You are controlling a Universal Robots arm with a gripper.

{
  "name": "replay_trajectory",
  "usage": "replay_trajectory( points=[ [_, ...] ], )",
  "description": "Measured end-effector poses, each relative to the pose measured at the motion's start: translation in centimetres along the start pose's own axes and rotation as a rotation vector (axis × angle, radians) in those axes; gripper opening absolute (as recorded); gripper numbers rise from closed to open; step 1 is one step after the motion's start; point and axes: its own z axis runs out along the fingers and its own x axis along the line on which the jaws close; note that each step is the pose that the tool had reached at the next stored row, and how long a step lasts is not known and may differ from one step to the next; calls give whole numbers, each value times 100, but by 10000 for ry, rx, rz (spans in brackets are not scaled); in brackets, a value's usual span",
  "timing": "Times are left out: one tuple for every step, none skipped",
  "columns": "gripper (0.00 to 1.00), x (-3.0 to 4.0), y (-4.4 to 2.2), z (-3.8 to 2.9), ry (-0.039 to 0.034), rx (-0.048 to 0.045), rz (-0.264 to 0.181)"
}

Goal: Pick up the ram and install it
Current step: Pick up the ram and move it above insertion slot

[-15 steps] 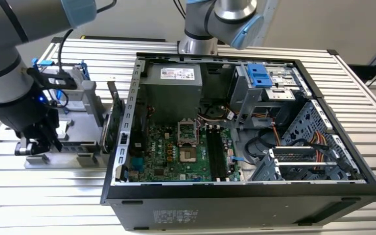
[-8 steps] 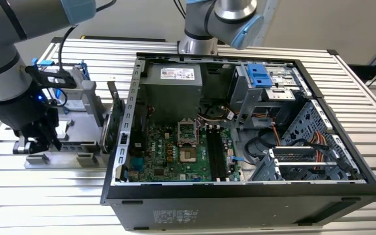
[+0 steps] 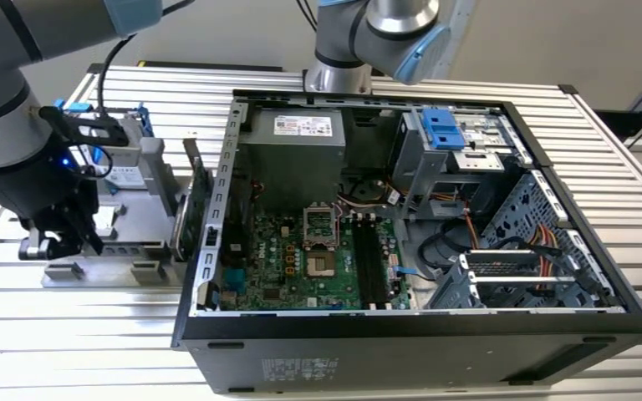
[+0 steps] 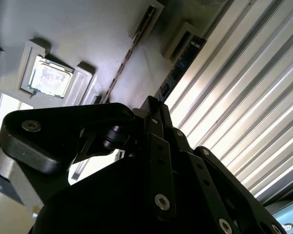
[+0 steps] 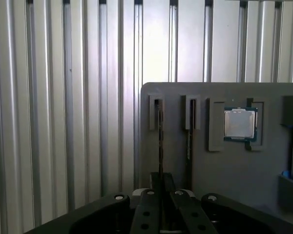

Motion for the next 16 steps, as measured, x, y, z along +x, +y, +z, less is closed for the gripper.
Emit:
replay_trajectory(
  points=[
    [0,0,0,-8,0,0,0],
    [0,0,0,-16,0,0,0],
    [0,0,0,-25,0,1,0],
    [0,-1,0,-34,0,0,0],
    [0,-1,-1,-43,0,0,0],
    [0,-1,0,-50,1,0,0],
    [0,-1,-1,-55,0,0,0],
    [0,-1,-1,-61,0,2,0],
    [0,-1,-1,-68,0,2,-1],
    [0,-1,-1,-75,-1,3,-1],
    [0,-2,-1,-82,-1,2,-1],
    [0,-2,-1,-89,-1,3,-1],
    [0,-2,-1,-97,0,2,0],
    [0,-2,-1,-103,-1,3,0],
    [0,-2,-1,-109,-1,3,0],
    [0,-2,-1,-115,-1,3,0]
  ],
)
